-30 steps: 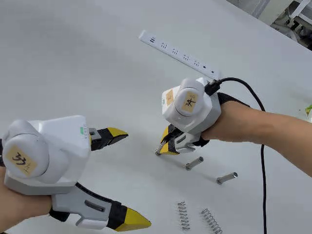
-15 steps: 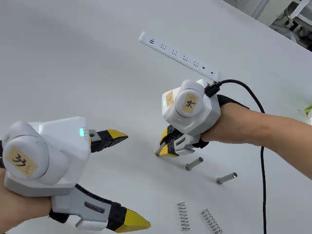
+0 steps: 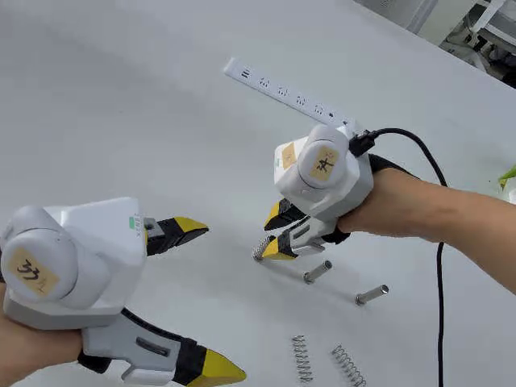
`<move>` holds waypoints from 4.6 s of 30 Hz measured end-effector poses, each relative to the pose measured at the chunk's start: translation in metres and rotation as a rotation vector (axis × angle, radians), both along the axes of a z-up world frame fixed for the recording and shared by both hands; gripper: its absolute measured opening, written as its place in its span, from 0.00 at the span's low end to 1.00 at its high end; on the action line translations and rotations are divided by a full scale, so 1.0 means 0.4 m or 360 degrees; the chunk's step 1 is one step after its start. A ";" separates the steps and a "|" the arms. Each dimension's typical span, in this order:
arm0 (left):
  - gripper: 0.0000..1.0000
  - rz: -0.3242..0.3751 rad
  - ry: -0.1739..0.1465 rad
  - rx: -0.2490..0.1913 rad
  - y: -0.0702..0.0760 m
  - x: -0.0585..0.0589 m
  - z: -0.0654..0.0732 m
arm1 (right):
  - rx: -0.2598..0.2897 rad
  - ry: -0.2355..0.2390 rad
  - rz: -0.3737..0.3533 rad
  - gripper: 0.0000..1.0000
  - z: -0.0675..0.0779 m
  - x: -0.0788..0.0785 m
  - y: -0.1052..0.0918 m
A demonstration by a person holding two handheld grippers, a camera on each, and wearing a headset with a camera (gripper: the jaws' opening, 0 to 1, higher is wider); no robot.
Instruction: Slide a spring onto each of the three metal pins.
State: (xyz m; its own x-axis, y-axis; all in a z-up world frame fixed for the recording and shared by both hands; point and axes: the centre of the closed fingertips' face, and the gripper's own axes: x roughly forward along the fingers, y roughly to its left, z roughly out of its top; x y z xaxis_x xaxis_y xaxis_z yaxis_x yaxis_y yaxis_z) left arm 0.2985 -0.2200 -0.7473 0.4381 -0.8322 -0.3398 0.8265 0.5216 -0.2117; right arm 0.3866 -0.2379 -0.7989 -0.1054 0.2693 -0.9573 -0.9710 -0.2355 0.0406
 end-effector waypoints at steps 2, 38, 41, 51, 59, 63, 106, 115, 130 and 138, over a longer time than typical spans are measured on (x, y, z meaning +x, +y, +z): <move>0.97 -0.0003 -0.0001 0.0007 0.000 -0.001 0.002 | 0.0050 0.0012 -0.0050 0.23 0.018 -0.001 0.005; 0.95 -0.0150 -0.0028 0.0188 -0.016 -0.049 0.038 | 0.0681 -0.0145 -0.0745 0.62 0.244 -0.053 -0.173; 0.95 -0.0174 -0.0033 0.0208 -0.023 -0.053 0.042 | 0.0718 -0.0164 -0.0808 0.64 0.254 -0.070 -0.206; 0.94 -0.0288 -0.0051 0.0287 -0.054 -0.058 0.043 | 0.0826 -0.0188 -0.1017 0.68 0.270 -0.131 -0.322; 0.93 -0.0379 -0.0064 0.0350 -0.081 -0.064 0.041 | 0.0864 -0.0201 -0.1088 0.77 0.263 -0.186 -0.396; 0.92 -0.0427 -0.0074 0.0386 -0.094 -0.067 0.040 | 0.0912 -0.0209 -0.1121 0.82 0.257 -0.207 -0.436; 0.31 -0.1454 -0.0465 0.1256 -0.290 -0.036 -0.183 | 0.1042 -0.0175 -0.1323 0.88 0.154 -0.278 -0.578; 0.26 -0.1547 -0.0480 0.1324 -0.309 -0.027 -0.217 | 0.1066 -0.0177 -0.1376 0.87 0.140 -0.285 -0.593; 0.14 -0.1594 -0.0455 0.1387 -0.313 -0.021 -0.244 | 0.1083 -0.0186 -0.1439 0.86 0.134 -0.296 -0.615; 0.10 -0.1533 -0.0395 0.1377 -0.310 -0.027 -0.248 | 0.1090 -0.0197 -0.1446 0.85 0.137 -0.296 -0.615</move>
State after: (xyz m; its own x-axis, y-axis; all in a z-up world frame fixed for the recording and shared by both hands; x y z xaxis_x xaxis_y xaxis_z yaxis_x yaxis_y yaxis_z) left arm 0.2877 -0.3441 -0.8464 -0.0763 -0.3995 -0.9136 0.9090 -0.4043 0.1009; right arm 0.2681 -0.4841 -0.7442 0.4797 0.6667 -0.5704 -0.7820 0.6197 0.0668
